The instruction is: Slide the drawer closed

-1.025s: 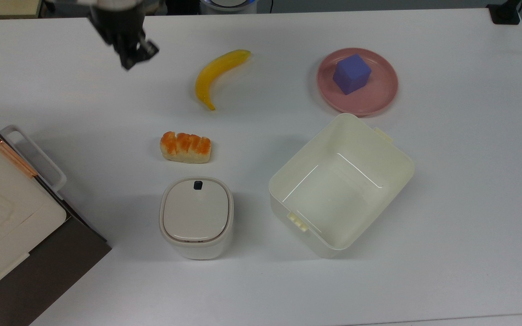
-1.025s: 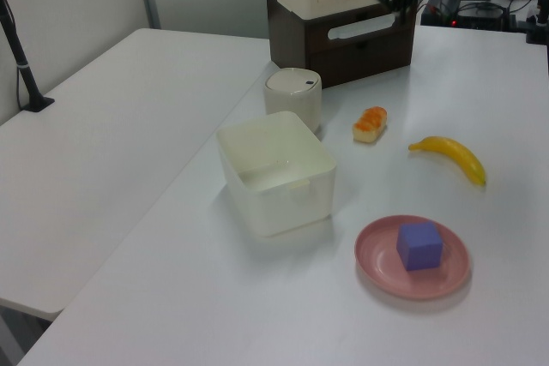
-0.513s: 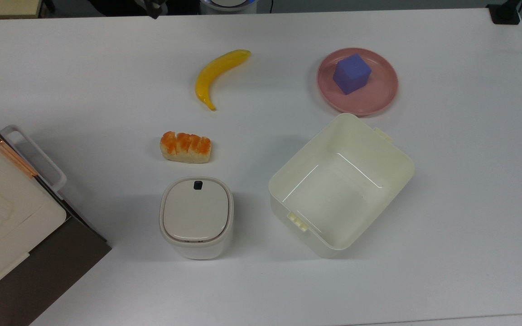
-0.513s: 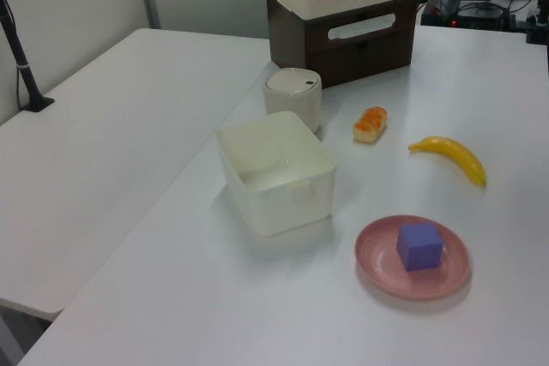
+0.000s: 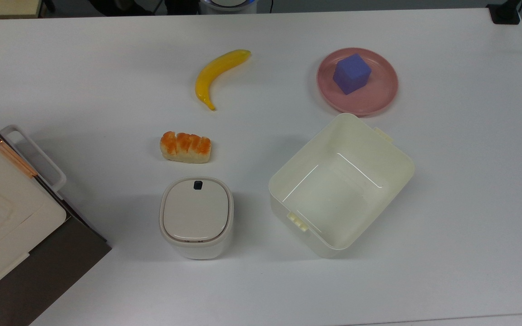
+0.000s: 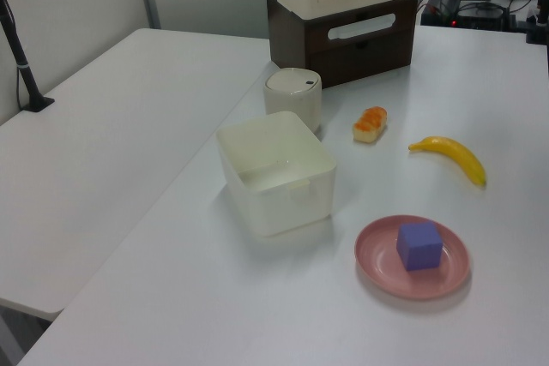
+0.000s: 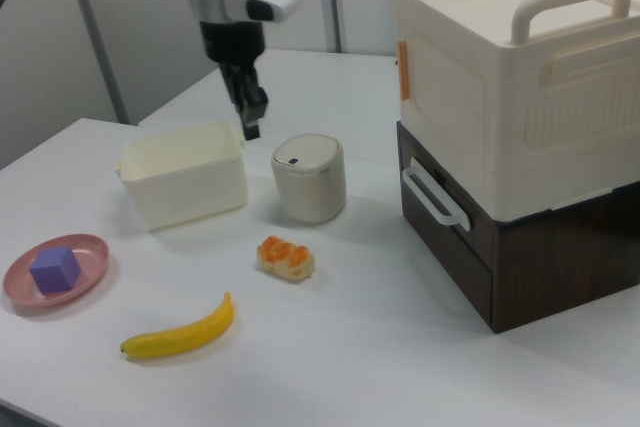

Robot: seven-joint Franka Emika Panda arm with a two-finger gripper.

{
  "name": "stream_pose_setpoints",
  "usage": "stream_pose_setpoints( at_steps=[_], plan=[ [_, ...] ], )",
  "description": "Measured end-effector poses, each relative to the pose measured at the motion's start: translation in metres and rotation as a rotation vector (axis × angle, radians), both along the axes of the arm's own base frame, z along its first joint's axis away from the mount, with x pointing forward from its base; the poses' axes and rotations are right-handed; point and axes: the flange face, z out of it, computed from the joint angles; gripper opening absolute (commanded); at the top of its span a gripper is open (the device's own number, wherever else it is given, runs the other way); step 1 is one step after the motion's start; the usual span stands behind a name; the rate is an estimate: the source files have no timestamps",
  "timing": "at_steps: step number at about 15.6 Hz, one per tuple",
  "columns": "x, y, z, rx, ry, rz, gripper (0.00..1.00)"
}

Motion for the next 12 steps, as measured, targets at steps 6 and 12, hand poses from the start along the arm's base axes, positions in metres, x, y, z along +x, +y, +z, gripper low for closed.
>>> stream_pose_setpoints(
  at_steps=[6,12],
  plan=[
    [-0.005,-0.019,0.001,0.024,-0.018,0.031,0.61],
    [-0.003,-0.012,0.003,0.022,-0.023,0.047,1.0]
  ],
)
